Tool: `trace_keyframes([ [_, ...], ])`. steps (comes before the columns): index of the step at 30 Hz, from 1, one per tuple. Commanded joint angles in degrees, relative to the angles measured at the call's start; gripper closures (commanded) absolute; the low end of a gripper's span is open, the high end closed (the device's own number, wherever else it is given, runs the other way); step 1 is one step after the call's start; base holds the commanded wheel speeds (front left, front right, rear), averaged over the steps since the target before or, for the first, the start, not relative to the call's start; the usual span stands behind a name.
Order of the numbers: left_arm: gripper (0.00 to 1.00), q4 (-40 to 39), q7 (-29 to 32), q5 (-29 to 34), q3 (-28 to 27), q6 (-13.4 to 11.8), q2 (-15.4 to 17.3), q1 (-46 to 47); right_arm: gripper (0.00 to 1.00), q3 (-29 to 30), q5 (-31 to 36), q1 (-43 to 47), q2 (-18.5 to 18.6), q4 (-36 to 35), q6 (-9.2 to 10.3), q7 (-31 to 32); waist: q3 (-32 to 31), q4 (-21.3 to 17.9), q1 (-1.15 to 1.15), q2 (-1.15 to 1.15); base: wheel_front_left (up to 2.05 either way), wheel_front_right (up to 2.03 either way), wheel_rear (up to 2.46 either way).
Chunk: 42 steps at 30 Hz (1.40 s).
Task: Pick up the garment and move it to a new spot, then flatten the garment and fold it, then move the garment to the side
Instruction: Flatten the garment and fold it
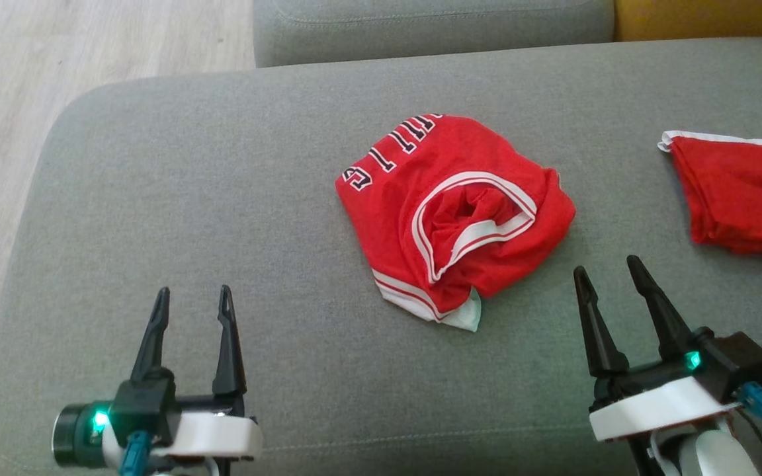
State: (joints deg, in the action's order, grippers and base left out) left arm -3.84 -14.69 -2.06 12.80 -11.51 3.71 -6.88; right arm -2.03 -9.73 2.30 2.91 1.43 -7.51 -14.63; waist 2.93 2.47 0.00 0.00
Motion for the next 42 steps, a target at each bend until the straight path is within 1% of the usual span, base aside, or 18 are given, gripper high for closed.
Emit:
trace_keyframes([
  [1,0.0,-1.3,-0.3,0.6,-2.0,0.5,-0.2,1.6,0.0,-1.3,-0.5,-1.7,0.0,-2.4,0.02,-0.4,-0.3,-0.2,0.0,0.0,0.0,0.0,0.0],
  [2,0.0,-0.9,-0.3,0.3,-1.8,1.1,-0.3,1.5,0.0,-1.4,-0.5,-1.6,0.0,-2.5,0.02,-0.4,-0.3,-0.3,0.0,0.0,0.0,0.0,0.0],
  [4,0.0,0.8,-0.3,-0.7,-0.7,3.4,-0.3,1.5,0.0,-1.5,-0.5,-1.6,0.0,-2.5,0.02,-0.4,-0.3,-0.6,0.0,0.0,0.0,0.0,0.0],
  [5,0.0,0.8,-0.3,-0.7,-0.7,3.4,-0.3,1.5,0.0,-1.5,-0.5,-1.6,0.0,-2.5,0.02,-0.4,-0.3,-0.6,0.0,0.0,0.0,0.0,0.0],
  [8,0.0,5.1,-0.3,-1.3,2.3,7.9,-0.4,2.7,0.0,-1.9,-0.4,-1.9,0.0,-2.7,0.02,-0.4,0.2,-1.3,0.0,0.0,0.0,0.0,0.0],
  [11,0.0,8.1,-0.3,-1.1,5.5,11.0,-0.5,5.4,0.0,-1.8,-0.2,-2.2,0.0,-2.9,0.02,-0.4,1.1,-2.0,0.0,0.0,0.0,0.0,0.0],
  [14,0.0,12.7,-0.3,0.0,9.5,13.2,-0.7,8.8,0.0,-2.1,0.0,-2.8,0.0,-3.4,0.02,-0.4,2.6,-2.8,0.0,0.0,0.0,0.0,0.0],
  [16,0.0,15.5,-0.3,0.6,12.2,14.3,-0.7,12.0,0.0,-2.3,0.3,-3.6,0.0,-3.8,0.02,-0.4,3.9,-3.4,0.0,0.0,0.0,0.0,0.0],
  [19,0.0,18.3,-0.3,0.6,15.4,14.8,-0.8,17.0,0.0,-2.1,0.7,-5.1,0.0,-4.5,0.02,-0.4,6.3,-4.5,0.0,0.0,0.0,0.0,0.0],
  [23,0.0,22.5,-0.3,-0.3,19.4,14.5,-0.8,23.1,0.0,-1.8,0.8,-6.9,0.0,-5.0,0.02,-0.4,9.2,-6.1,0.0,0.0,0.0,0.0,0.0],
  [29,0.0,25.7,-0.3,-2.1,22.2,12.3,-0.8,28.0,0.0,-0.9,0.7,-8.5,0.0,-5.4,0.02,-0.4,12.1,-8.2,0.0,0.0,0.0,0.0,0.0],
  [33,0.01,27.4,-0.3,-3.2,23.0,11.9,-0.8,29.7,0.0,-0.5,0.4,-9.2,0.0,-5.4,0.02,-0.4,12.9,-9.0,0.0,0.0,0.0,0.0,0.0],
  [34,0.16,27.8,-0.3,-3.4,23.1,11.8,-0.8,30.0,0.0,-0.4,0.4,-9.3,0.0,-5.4,0.02,-0.4,13.0,-9.1,0.0,0.0,0.0,0.0,0.0],
  [35,0.35,28.0,-0.3,-3.6,23.2,11.7,-0.8,30.3,0.0,-0.4,0.3,-9.4,0.0,-5.4,0.02,-0.4,13.1,-9.3,0.0,0.0,0.0,0.0,0.0],
  [38,1.0,28.2,-0.3,-4.1,23.2,11.5,-0.8,31.2,0.0,-0.4,0.2,-9.7,0.0,-5.5,0.02,-0.4,13.1,-9.7,0.0,0.0,0.0,0.0,0.0],
  [42,1.0,25.1,-0.3,-4.1,23.0,11.8,-0.8,31.8,0.0,-0.4,0.1,-10.0,0.0,-5.4,0.02,-0.4,12.9,-10.0,0.0,0.0,0.0,0.0,0.0],
])
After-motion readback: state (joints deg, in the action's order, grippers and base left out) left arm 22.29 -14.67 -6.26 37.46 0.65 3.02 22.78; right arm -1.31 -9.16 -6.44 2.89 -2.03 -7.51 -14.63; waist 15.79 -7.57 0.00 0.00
